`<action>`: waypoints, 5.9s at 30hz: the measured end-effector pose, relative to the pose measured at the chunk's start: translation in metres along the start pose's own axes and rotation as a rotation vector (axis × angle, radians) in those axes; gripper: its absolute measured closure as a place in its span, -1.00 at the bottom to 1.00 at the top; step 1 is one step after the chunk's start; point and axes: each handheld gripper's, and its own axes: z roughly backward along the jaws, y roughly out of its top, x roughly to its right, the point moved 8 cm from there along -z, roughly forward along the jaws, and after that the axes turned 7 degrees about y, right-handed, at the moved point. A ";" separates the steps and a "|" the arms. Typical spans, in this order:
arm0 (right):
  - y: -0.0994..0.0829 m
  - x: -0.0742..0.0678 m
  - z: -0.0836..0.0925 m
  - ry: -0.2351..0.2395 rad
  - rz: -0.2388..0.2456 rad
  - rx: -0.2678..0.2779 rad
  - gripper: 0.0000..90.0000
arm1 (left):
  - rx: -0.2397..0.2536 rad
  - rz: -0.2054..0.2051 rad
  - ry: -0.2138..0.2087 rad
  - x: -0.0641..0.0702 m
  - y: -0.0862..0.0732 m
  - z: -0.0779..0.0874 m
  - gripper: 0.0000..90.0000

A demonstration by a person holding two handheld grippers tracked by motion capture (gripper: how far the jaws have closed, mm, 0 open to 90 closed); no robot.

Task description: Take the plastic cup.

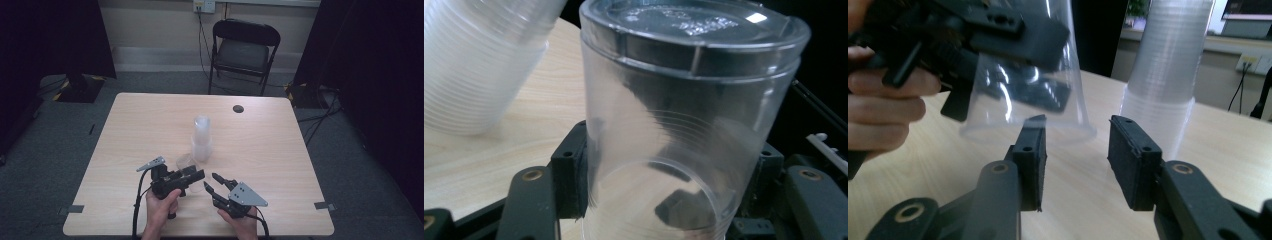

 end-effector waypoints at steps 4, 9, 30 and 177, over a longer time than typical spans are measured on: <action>0.002 -0.001 0.000 0.000 0.022 0.027 0.39 | -0.022 0.051 -0.031 0.004 -0.002 -0.001 -0.17; 0.006 -0.001 0.000 -0.004 0.033 0.058 0.41 | -0.031 0.059 -0.061 0.013 -0.003 -0.002 -0.17; 0.018 0.002 -0.001 0.008 0.038 0.180 0.50 | -0.124 0.044 -0.153 0.037 -0.013 -0.018 -0.21; -0.002 0.026 -0.029 0.208 -0.418 -0.680 0.96 | -0.137 -1.043 0.265 0.011 -0.042 -0.027 -0.58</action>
